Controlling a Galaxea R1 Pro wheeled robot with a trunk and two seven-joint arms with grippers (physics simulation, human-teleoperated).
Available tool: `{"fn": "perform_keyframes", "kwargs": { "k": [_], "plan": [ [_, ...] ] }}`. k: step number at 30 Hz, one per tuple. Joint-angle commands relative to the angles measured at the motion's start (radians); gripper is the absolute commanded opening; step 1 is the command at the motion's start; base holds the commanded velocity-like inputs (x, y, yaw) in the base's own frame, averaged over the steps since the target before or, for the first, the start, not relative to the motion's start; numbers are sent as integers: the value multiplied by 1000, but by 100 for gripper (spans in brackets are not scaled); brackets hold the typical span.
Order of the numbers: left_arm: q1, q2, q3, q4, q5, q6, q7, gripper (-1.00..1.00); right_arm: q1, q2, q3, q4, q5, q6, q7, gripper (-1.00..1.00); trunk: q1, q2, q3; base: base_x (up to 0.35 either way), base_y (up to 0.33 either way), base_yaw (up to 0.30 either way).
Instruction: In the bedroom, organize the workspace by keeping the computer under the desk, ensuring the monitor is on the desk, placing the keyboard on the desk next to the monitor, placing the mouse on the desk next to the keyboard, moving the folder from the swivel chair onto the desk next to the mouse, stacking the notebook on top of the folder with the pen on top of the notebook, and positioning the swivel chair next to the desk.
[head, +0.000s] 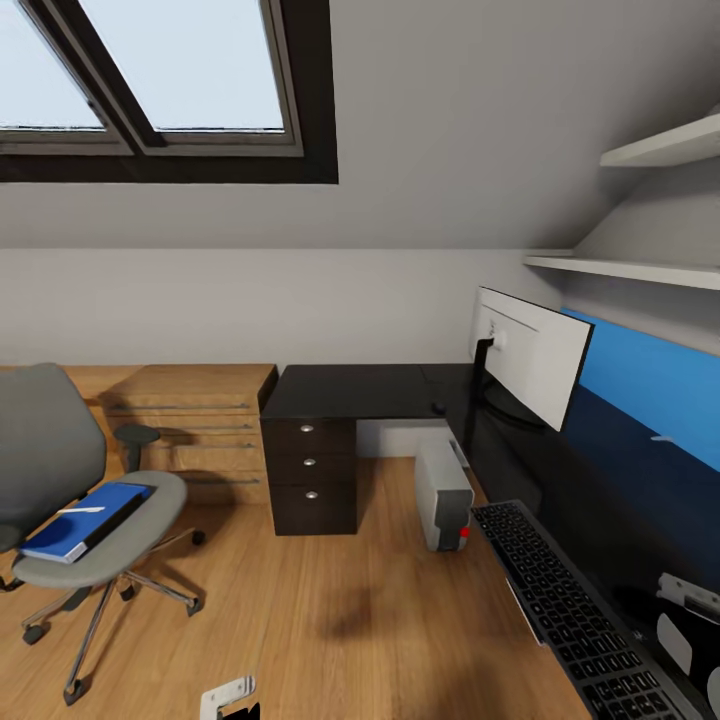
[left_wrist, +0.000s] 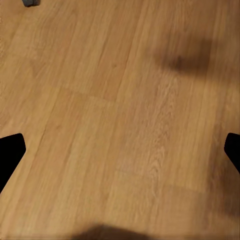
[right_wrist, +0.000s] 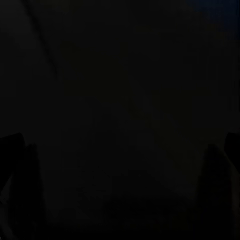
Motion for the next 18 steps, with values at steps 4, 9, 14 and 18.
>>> {"fn": "perform_keyframes", "kwargs": {
  "k": [4, 9, 14, 18],
  "plan": [
    [-1, -1, 5, 0, 1, -3, 0, 100, 0, 0, 2, 37, 6, 10, -2, 100, 0, 0, -1, -17, 0, 0],
    [-1, -1, 5, 0, 1, -3, 0, 100, 0, 0, 2, 37, 6, 10, -2, 100, 0, 0, -1, -62, 60, 0],
    [-1, -1, 5, 0, 1, -3, 0, 100, 0, -1, 2, 37, 6, 10, -2, 100, 0, 0, -1, -35, 35, 0],
    [-1, -1, 5, 0, 1, -3, 0, 100, 0, -1, 2, 37, 6, 10, -3, 100, 0, 0, -1, -7, 7, 0]
  ]
}}
